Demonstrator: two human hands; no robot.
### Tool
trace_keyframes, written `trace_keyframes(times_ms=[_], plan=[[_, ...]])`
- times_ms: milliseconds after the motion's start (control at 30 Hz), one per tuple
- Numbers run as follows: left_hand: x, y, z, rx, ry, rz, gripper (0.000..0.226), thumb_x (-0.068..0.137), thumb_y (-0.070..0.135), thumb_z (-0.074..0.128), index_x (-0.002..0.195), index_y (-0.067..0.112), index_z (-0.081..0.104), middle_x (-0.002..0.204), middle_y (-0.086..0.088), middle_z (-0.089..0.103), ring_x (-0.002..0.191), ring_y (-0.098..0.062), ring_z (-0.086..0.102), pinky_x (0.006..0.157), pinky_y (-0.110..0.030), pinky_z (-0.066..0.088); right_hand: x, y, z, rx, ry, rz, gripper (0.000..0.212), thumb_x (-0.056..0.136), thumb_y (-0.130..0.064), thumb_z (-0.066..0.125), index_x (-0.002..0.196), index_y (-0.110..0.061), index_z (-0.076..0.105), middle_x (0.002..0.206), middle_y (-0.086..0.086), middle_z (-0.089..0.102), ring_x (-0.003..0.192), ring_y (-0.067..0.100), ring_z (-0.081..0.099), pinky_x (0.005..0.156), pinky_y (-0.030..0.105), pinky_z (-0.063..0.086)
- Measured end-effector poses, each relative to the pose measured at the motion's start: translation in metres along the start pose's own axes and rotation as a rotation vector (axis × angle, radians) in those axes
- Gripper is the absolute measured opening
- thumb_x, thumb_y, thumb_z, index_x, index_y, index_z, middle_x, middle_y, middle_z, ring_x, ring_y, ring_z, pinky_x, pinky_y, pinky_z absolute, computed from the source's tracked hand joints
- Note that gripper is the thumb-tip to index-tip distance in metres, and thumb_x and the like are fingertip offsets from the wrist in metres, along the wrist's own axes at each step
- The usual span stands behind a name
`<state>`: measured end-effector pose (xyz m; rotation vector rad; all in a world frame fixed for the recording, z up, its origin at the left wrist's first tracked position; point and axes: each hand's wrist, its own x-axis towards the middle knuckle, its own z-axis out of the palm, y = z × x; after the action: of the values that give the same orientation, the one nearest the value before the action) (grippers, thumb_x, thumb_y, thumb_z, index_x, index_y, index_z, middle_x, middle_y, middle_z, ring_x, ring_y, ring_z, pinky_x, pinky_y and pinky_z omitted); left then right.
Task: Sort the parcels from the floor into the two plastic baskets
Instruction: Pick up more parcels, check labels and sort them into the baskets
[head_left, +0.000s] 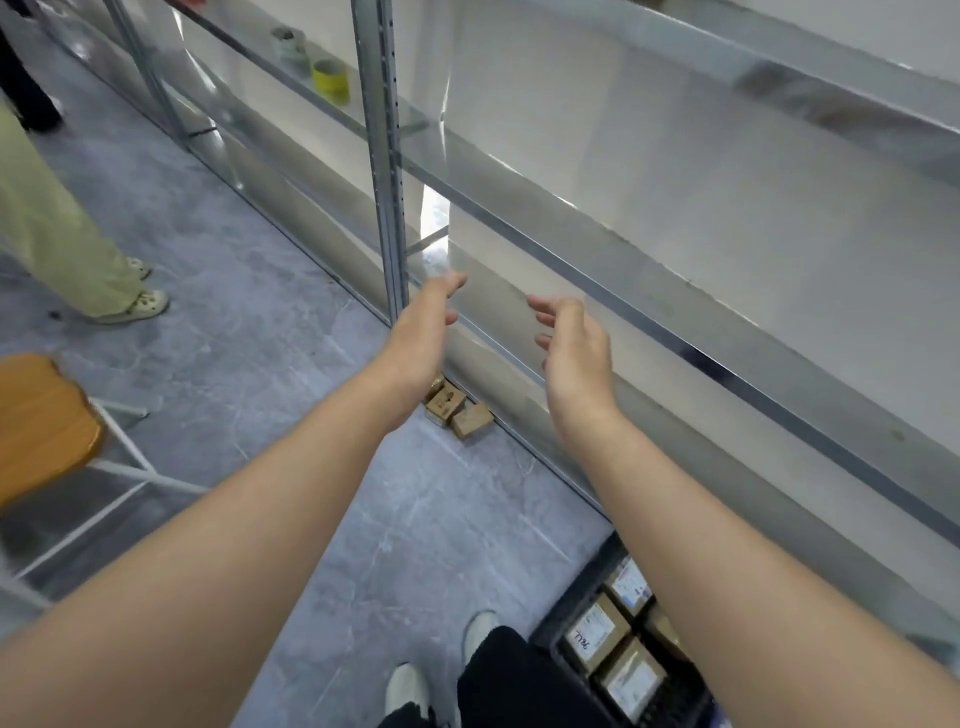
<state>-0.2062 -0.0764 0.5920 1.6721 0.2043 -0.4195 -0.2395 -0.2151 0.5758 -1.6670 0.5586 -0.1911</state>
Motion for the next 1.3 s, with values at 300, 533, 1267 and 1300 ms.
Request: trace_keyframes(times_ms=[300,533,1267,1300], plan=[[0.126,-0.015,0.013,0.060,-0.047,-0.111,0.073,0.081,0.072,0.033,0.146,0.044,0.048,0.143,0.001,0.052,0.137,-0.026,0.044,0.117,-0.053,0.033,0.124,0.040,0.039,0.014,-0.045,0.117,0.051,0.085,-0.053,0.035,0.109,-0.034,0.075,0.114,-0.022,0.068,0.124,0.017,0.063,0.107,0.043,0.050],[0.213,-0.013,0.029,0.108,-0.053,-0.212,0.079,0.078,0.072,0.036,0.149,0.041,0.046,0.145,-0.002,0.052,0.137,-0.028,0.045,0.118,-0.052,0.033,0.216,0.062,0.061,0.044,-0.080,0.192,0.048,0.085,-0.054,0.035,0.108,-0.036,0.074,0.117,-0.021,0.067,0.127,0.014,0.062,0.107,0.037,0.048],[0.472,-0.078,-0.011,0.300,-0.486,-0.426,0.051,0.106,0.056,0.025,0.147,0.039,0.050,0.154,-0.001,0.045,0.146,-0.022,0.036,0.123,-0.053,0.023,0.356,0.157,0.179,0.149,0.333,0.619,0.047,0.083,-0.054,0.044,0.112,-0.037,0.076,0.132,-0.015,0.068,0.131,0.016,0.061,0.119,0.049,0.045],[0.483,-0.084,-0.011,0.307,-0.500,-0.434,0.051,0.106,0.055,0.026,0.148,0.038,0.050,0.154,-0.002,0.045,0.145,-0.022,0.037,0.122,-0.051,0.024,0.359,0.167,0.183,0.160,0.349,0.644,0.048,0.084,-0.053,0.043,0.115,-0.037,0.075,0.134,-0.014,0.068,0.132,0.016,0.060,0.119,0.050,0.045]])
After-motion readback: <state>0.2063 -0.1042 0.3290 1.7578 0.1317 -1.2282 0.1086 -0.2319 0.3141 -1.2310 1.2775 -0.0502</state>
